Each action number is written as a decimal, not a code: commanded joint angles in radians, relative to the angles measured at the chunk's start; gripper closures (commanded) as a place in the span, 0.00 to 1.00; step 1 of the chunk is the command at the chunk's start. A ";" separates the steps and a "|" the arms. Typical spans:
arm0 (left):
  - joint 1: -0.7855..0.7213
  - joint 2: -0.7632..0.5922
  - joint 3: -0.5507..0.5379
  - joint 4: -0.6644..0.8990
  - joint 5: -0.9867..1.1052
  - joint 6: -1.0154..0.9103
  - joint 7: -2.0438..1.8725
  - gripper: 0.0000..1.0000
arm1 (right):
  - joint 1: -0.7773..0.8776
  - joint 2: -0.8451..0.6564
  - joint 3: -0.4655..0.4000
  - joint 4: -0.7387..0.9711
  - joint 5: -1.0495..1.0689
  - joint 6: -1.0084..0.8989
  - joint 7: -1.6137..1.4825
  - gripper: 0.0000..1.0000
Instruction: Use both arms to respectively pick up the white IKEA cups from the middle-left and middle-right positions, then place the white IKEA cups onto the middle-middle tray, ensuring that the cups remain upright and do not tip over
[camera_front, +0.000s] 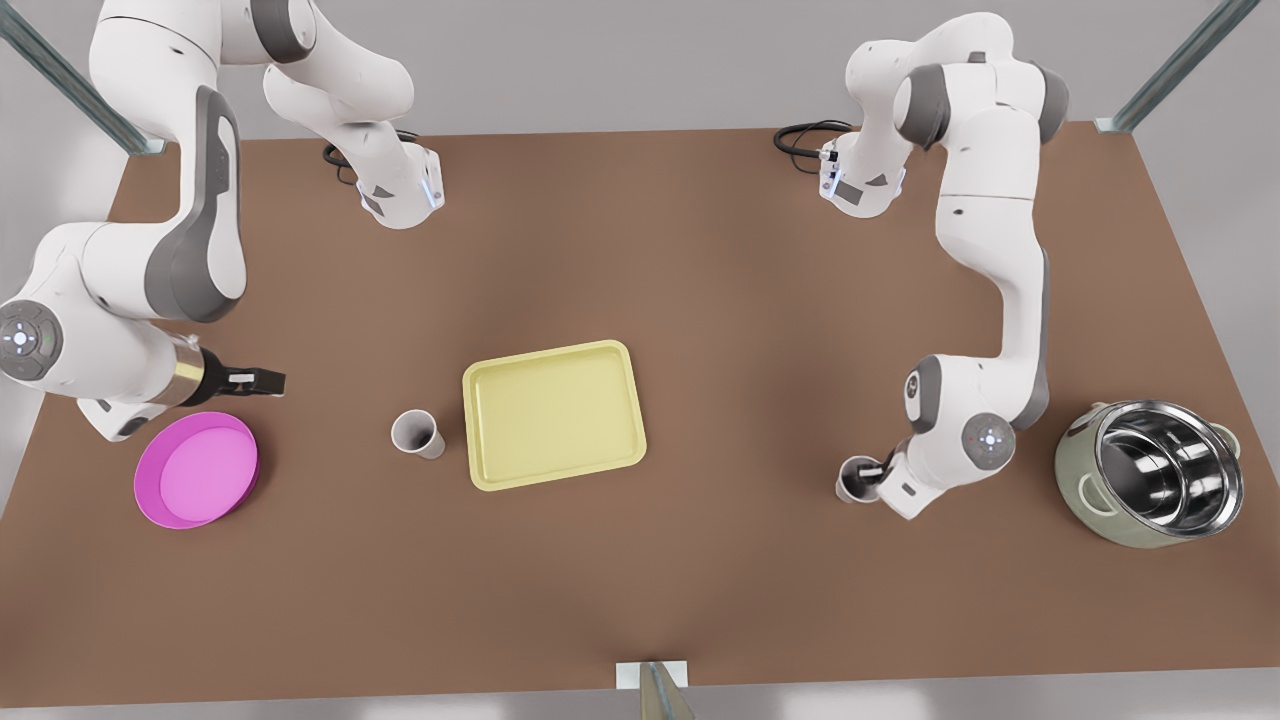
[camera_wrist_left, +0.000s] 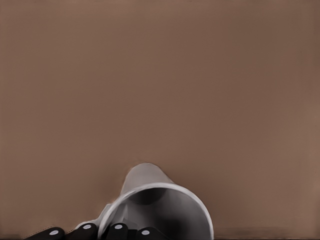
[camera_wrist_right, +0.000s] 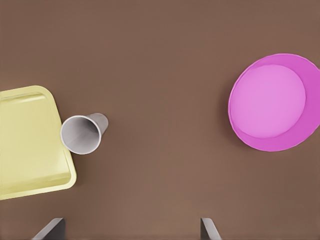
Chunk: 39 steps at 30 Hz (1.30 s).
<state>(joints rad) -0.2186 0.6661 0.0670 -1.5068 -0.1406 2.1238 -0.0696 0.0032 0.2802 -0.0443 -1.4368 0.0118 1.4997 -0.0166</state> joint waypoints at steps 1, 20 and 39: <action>-0.025 -0.019 -0.007 0.028 -0.010 -0.108 -0.061 0.79 | -0.002 0.007 -0.002 0.001 0.001 -0.001 -0.009 0.00; -0.334 0.144 -0.288 0.232 0.059 -0.004 -1.019 0.79 | 0.098 0.105 0.009 -0.395 0.025 0.688 0.001 0.00; -0.393 0.236 -0.282 0.289 0.096 0.039 -1.069 0.08 | 0.162 0.131 0.011 -0.565 0.071 0.866 0.043 0.00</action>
<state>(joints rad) -0.6127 0.9032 -0.2145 -1.2184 -0.0506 2.1591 -0.9510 0.1654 0.4063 -0.0342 -2.0016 0.0710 2.3446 0.0077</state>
